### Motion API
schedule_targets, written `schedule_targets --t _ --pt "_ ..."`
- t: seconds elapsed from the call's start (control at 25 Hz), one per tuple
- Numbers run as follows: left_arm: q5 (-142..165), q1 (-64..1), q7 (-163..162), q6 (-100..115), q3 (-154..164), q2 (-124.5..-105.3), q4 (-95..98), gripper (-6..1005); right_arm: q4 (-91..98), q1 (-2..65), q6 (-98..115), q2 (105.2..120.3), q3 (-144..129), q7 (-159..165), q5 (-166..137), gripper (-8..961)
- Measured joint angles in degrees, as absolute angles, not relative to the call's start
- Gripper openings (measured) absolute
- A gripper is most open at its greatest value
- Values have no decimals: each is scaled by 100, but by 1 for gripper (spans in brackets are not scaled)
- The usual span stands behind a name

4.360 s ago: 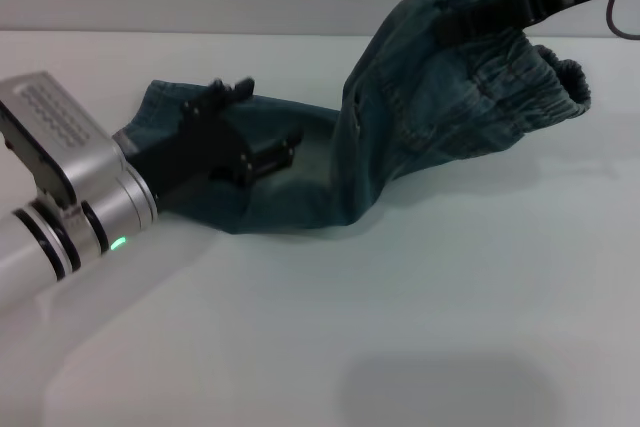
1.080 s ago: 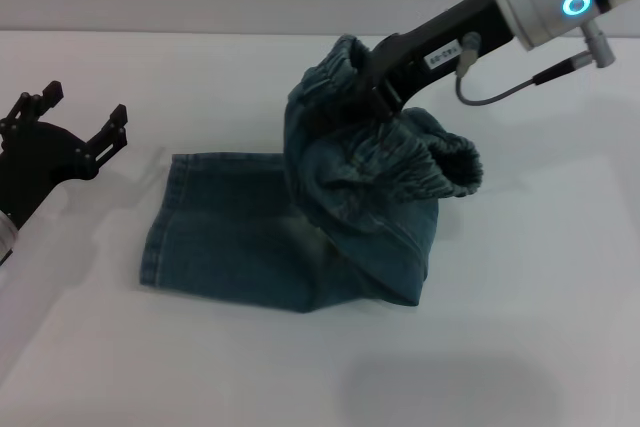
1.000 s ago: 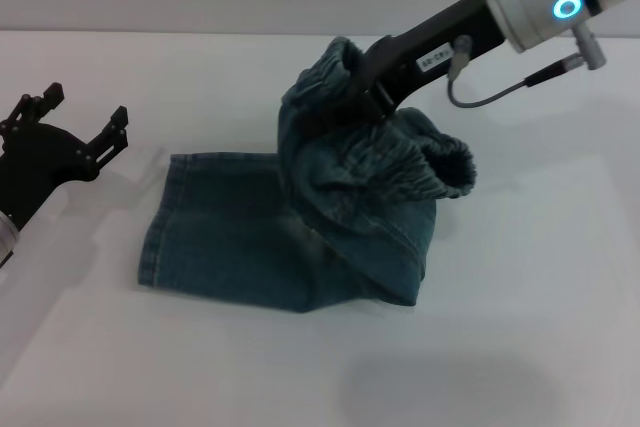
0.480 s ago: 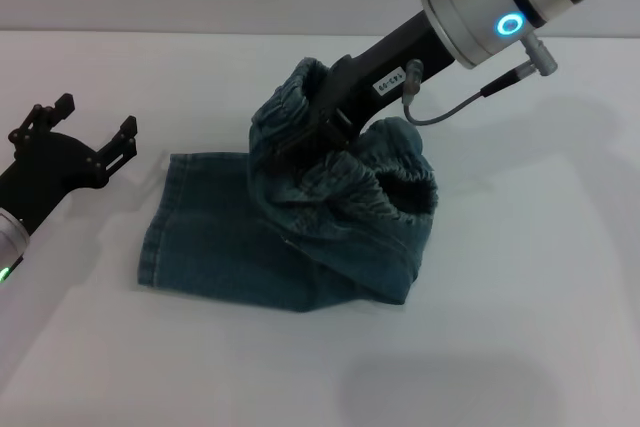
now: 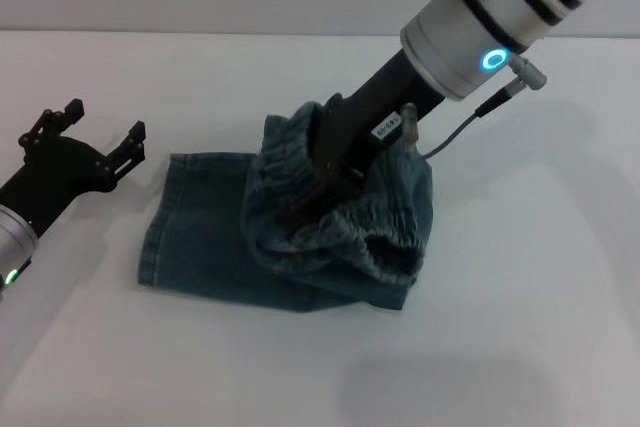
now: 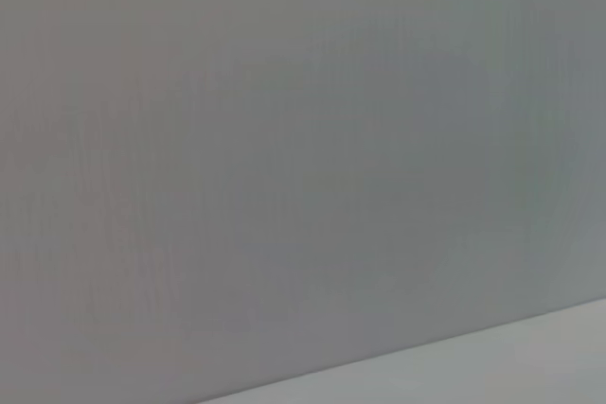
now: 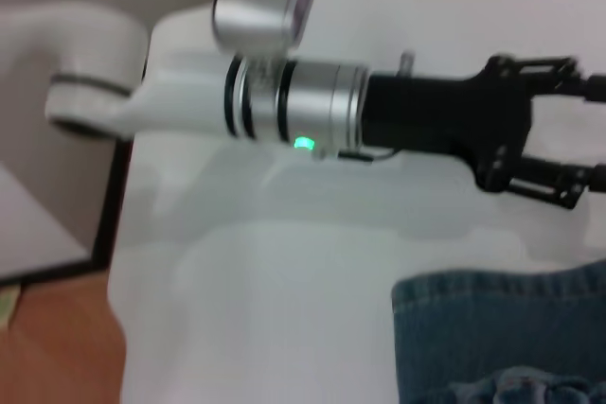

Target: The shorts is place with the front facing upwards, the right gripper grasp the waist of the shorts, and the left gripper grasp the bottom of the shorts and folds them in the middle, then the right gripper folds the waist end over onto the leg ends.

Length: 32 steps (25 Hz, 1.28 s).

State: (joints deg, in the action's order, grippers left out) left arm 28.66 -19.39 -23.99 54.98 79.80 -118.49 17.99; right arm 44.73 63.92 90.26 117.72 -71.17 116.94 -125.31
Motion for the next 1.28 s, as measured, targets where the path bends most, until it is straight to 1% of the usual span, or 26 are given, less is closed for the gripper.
schedule_targets --t 0.12,0.2,0.56,0.72,1.28 --pt "2866 -1948 -2399 5500 7981 -11849 1787 840 4536 6447 8929 11870 -7252 11593 -12890 513" --pt "2865 -1952 -2399 5502 7990 -11848 1782 840 4542 6473 8782 11896 -7415 11535 -13048 513" --pt "2865 -1965 -2399 5492 7982 -11847 1718 840 4596 6404 8281 11912 -7910 11070 -12836 512" --pt "2865 -1987 -2399 5460 7980 -11847 1712 840 4760 6278 8271 11889 -7876 10671 -12251 511" --pt "2865 -2118 -2399 5365 7972 -11847 1620 840 4943 6278 8798 11853 -7822 10759 -12131 510"
